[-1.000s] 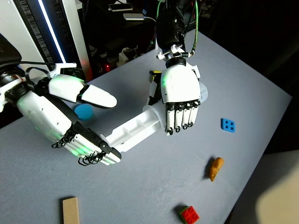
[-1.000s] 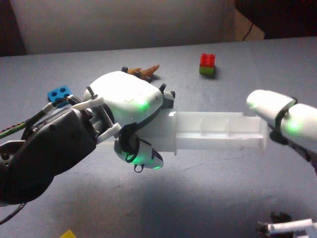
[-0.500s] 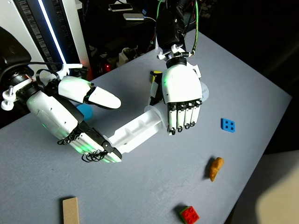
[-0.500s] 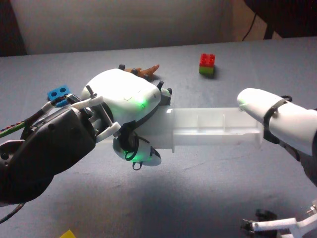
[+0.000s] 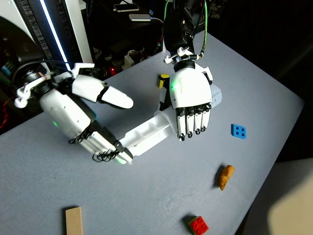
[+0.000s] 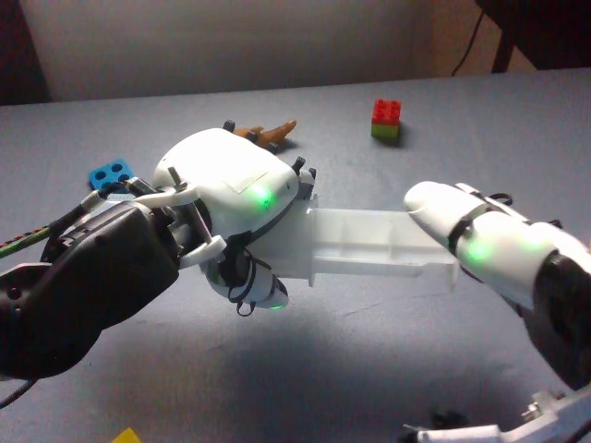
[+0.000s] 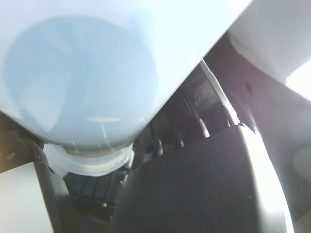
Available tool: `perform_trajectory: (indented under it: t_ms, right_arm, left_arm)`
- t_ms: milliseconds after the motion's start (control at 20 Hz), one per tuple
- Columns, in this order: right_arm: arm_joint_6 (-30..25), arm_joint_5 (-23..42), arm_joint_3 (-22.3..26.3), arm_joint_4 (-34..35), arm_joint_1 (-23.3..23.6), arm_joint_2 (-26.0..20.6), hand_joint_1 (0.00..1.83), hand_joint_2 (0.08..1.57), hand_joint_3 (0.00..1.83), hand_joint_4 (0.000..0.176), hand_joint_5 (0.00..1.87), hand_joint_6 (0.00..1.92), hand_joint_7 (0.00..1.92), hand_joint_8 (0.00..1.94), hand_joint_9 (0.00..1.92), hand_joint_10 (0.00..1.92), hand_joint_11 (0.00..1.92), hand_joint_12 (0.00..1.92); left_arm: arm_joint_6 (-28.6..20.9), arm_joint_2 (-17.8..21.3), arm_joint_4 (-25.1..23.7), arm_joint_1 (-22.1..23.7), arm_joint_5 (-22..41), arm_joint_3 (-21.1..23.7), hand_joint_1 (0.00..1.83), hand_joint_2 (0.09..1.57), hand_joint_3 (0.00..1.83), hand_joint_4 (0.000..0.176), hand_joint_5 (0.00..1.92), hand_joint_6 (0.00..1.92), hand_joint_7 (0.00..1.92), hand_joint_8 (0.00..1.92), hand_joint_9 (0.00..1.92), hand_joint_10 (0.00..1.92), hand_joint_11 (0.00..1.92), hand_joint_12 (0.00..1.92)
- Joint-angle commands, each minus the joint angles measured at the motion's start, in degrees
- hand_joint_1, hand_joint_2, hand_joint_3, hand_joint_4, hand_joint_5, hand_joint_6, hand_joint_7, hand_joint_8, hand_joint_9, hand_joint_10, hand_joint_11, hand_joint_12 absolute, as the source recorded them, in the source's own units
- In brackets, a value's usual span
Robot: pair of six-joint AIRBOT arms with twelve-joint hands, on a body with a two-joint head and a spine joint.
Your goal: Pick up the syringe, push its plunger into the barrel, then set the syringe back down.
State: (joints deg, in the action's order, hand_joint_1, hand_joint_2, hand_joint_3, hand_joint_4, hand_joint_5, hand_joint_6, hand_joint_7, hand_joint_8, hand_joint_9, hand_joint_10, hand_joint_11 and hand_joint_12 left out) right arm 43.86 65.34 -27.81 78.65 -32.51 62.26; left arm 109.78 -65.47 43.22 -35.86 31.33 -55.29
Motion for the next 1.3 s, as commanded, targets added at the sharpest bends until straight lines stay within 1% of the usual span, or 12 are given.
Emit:
perform_trajectory:
  t_ms: [0,150,200,300,450,550,650,750,850,1050,1150,1250]
  right_arm:
    - [-0.1,-3.0,1.0,-8.5,1.2,1.4,0.27,1.12,0.00,0.000,0.14,0.00,0.14,0.00,0.11,0.00,0.00,0.38]
    - [-0.1,-2.9,1.0,-8.4,2.3,3.9,0.25,1.13,0.00,0.000,0.14,0.00,0.13,0.00,0.11,0.00,0.00,0.36]
    - [-0.1,-2.9,1.0,-8.4,2.4,4.3,0.24,1.13,0.00,0.000,0.14,0.00,0.14,0.00,0.11,0.00,0.00,0.36]
    - [-0.6,-3.0,0.9,-8.4,2.7,5.3,0.25,1.12,0.00,0.000,0.14,0.00,0.14,0.00,0.12,0.00,0.00,0.42]
    - [-0.9,-3.6,0.0,-8.4,3.4,7.2,0.24,1.14,0.00,0.000,0.13,0.00,0.12,0.00,0.09,0.00,0.00,0.35]
    - [-1.6,-4.2,-0.5,-8.4,4.1,8.4,0.24,1.14,0.00,0.000,0.13,0.00,0.13,0.00,0.11,0.01,0.00,0.39]
    - [-1.9,-4.7,-1.1,-8.5,4.5,9.5,0.23,1.14,0.00,0.000,0.15,0.01,0.15,0.01,0.12,0.01,0.00,0.40]
    - [-2.1,-5.8,-2.0,-8.5,4.5,10.3,0.21,1.14,0.00,0.000,0.13,0.00,0.13,0.00,0.11,0.00,0.00,0.38]
    - [-2.9,-6.9,-2.7,-8.8,4.6,10.8,0.21,1.14,0.00,0.000,0.13,0.00,0.13,0.00,0.11,0.00,0.00,0.38]
    - [-6.0,-7.8,-4.8,-14.0,4.3,12.5,0.22,1.14,0.00,0.000,0.12,0.00,0.12,0.00,0.10,0.00,0.00,0.37]
    - [-6.4,-8.3,-5.3,-14.1,4.5,13.1,0.23,1.14,0.00,0.000,0.13,0.00,0.13,0.00,0.10,0.00,0.00,0.39]
    - [-6.4,-8.1,-5.2,-14.3,4.4,13.2,0.23,1.13,0.00,0.000,0.13,0.00,0.13,0.00,0.11,0.00,0.00,0.39]
  left_arm:
    - [-1.0,-1.1,-3.5,1.2,3.9,0.1,1.38,1.12,0.00,0.000,0.89,0.95,0.92,1.08,0.96,1.25,0.94,1.18]
    - [-1.0,-1.7,-4.3,1.4,3.4,-0.5,1.38,1.12,0.00,0.000,0.90,0.93,0.92,1.08,0.95,1.26,0.94,1.18]
    - [-1.0,-1.8,-4.5,1.6,3.2,-0.6,1.38,1.13,0.00,0.000,0.92,0.89,0.90,1.15,0.91,1.31,0.88,1.28]
    - [-1.0,-2.2,-4.9,2.0,2.7,-1.0,1.38,1.13,0.00,0.000,0.89,0.94,0.91,1.13,0.93,1.28,0.89,1.28]
    - [-1.0,-2.8,-6.0,2.7,1.6,-1.9,1.38,1.13,0.00,0.000,0.92,0.90,0.91,1.13,0.92,1.30,0.85,1.32]
    - [-1.1,-2.9,-6.3,3.0,1.4,-2.2,1.38,1.12,0.00,0.000,0.92,0.91,0.93,1.10,0.92,1.28,0.84,1.33]
    - [-1.1,-2.9,-6.3,3.2,1.4,-2.2,1.38,1.12,0.00,0.000,0.94,0.89,0.93,1.08,0.94,1.25,0.88,1.28]
    - [-1.1,-2.9,-6.3,3.5,0.9,-2.4,1.38,1.11,0.00,0.000,0.97,0.84,0.93,1.09,0.94,1.26,0.87,1.30]
    - [-1.1,-2.9,-6.3,3.8,0.9,-2.4,1.38,1.12,0.00,0.000,0.96,0.86,0.92,1.11,0.93,1.26,0.87,1.28]
    - [-1.1,-2.9,-6.3,4.8,-0.4,-2.9,1.38,1.11,0.00,0.000,0.97,0.82,0.93,1.09,0.94,1.27,0.88,1.30]
    - [-1.1,-2.9,-6.3,5.1,-0.6,-3.1,1.38,1.10,0.00,0.000,1.00,0.80,0.95,1.06,0.95,1.23,0.88,1.26]
    - [-1.1,-2.9,-6.3,5.3,-0.7,-3.1,1.38,1.11,0.00,0.000,0.97,0.83,0.94,1.08,0.96,1.22,0.91,1.21]
